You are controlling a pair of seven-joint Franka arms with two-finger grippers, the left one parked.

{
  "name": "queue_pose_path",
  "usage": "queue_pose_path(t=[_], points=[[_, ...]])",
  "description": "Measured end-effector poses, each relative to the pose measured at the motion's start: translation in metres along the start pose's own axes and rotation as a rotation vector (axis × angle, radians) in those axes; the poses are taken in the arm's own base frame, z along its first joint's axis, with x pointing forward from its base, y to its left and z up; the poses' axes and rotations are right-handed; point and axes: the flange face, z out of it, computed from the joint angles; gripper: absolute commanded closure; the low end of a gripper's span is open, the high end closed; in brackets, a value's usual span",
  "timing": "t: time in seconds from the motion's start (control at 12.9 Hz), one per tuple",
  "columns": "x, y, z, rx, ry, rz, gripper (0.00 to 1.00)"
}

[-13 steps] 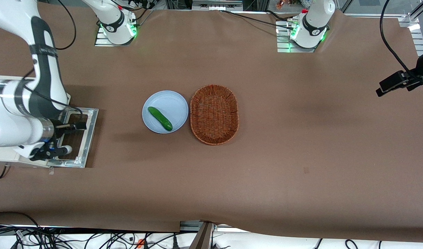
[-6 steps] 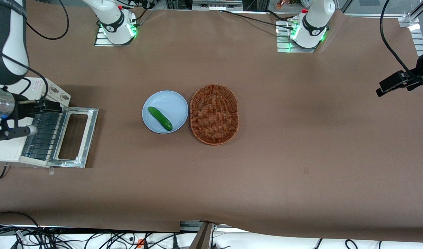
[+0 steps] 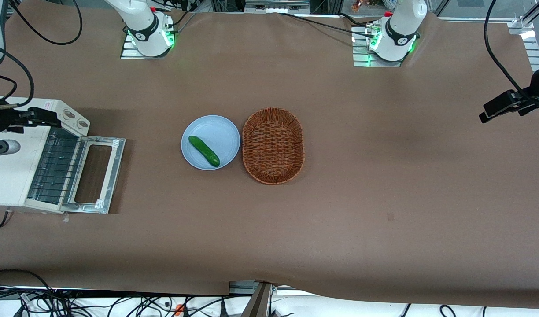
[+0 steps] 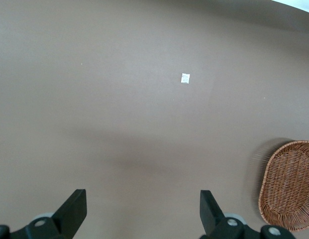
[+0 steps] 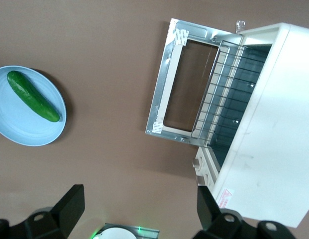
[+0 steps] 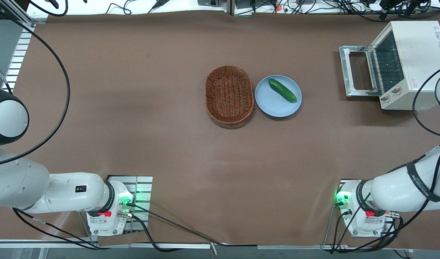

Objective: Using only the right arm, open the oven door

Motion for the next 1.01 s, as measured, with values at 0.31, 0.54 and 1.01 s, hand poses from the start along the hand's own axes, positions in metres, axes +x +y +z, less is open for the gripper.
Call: queue_pose_path(t=[0.31, 0.54, 1.01], points=[[-0.022, -0.001, -0.015, 0.002, -0.025, 0.006, 0.00], [-0.022, 0.000, -0.008, 0.003, -0.042, 0.055, 0.00], [-0.021, -0.004, -0.006, 0.008, -0.045, 0.130, 0.00]])
